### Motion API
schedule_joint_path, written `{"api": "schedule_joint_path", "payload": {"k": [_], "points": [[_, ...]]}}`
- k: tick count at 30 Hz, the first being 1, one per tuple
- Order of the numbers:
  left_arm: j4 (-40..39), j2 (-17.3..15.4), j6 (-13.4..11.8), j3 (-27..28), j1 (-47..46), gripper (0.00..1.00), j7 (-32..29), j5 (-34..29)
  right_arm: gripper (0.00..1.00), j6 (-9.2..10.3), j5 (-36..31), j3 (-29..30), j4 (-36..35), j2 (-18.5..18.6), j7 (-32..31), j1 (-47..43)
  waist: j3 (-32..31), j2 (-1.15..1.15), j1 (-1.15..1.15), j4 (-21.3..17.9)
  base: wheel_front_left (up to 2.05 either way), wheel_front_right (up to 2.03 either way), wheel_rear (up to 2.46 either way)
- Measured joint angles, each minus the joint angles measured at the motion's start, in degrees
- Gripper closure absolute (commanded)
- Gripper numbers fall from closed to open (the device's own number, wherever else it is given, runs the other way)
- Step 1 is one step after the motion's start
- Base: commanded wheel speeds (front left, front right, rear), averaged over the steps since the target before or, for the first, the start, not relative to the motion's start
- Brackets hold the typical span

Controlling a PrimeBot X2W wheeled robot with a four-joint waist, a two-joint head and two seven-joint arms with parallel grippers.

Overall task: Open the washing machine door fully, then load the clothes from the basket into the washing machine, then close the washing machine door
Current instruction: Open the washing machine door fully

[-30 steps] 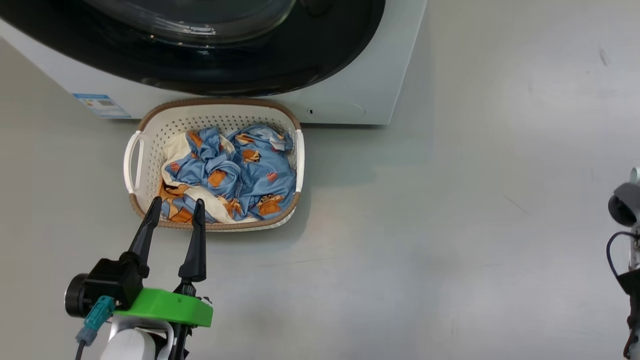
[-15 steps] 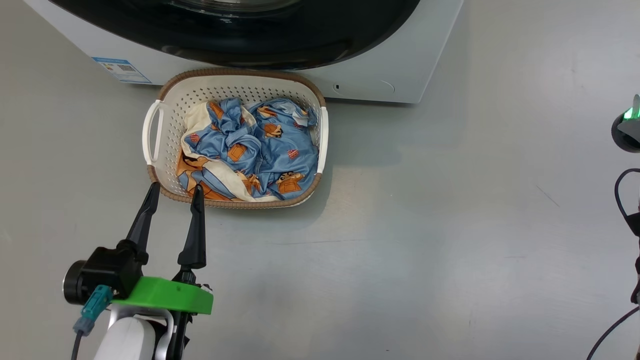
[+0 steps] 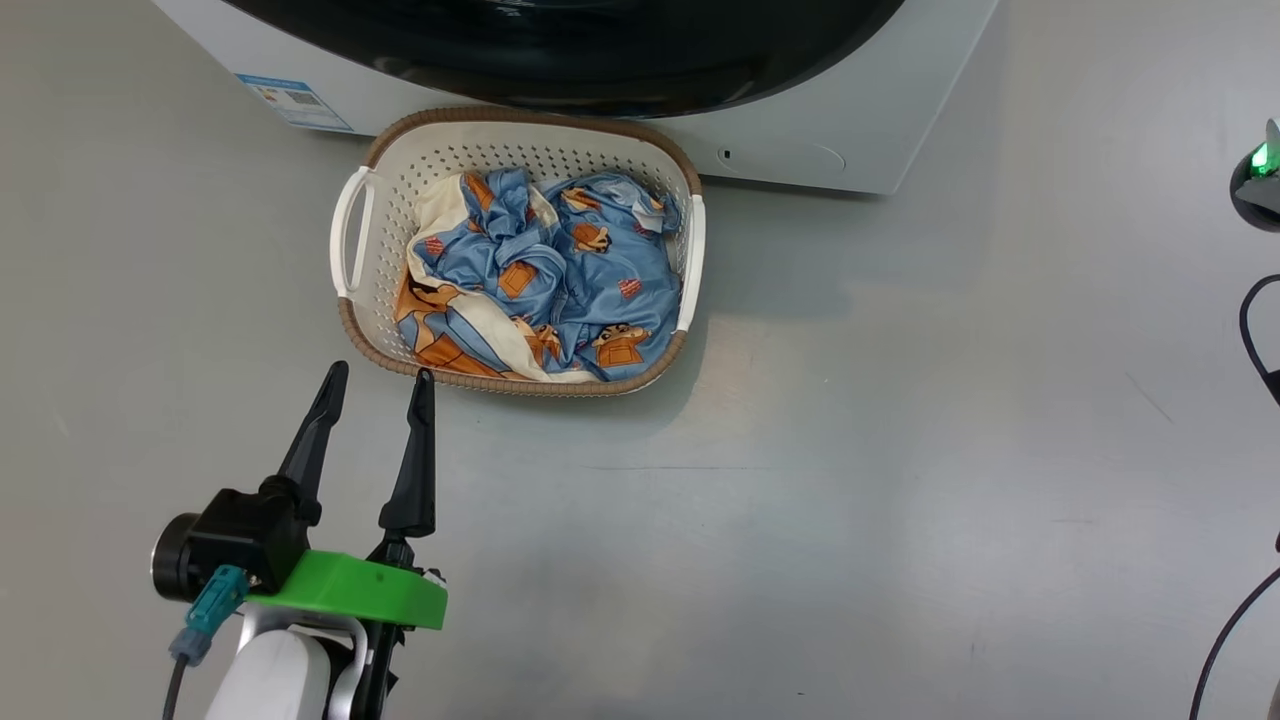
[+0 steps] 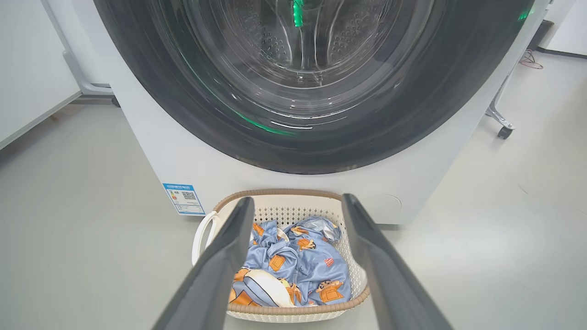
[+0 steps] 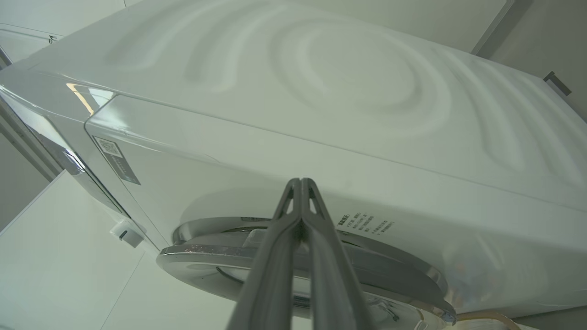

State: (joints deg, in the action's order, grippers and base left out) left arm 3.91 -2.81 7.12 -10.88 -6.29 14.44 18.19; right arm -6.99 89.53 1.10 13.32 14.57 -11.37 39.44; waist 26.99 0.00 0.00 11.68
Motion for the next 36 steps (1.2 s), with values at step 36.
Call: {"api": "schedule_joint_path", "payload": {"k": [36], "points": [[0.0,0.9,0.0,-0.5,-1.1,0.0,0.0,4.2,1.0,0.0,-1.4,-4.6,2.0,2.3,-3.9,9.3,4.9,0.0,0.0,10.7,0.0,0.0,0.0]]}}
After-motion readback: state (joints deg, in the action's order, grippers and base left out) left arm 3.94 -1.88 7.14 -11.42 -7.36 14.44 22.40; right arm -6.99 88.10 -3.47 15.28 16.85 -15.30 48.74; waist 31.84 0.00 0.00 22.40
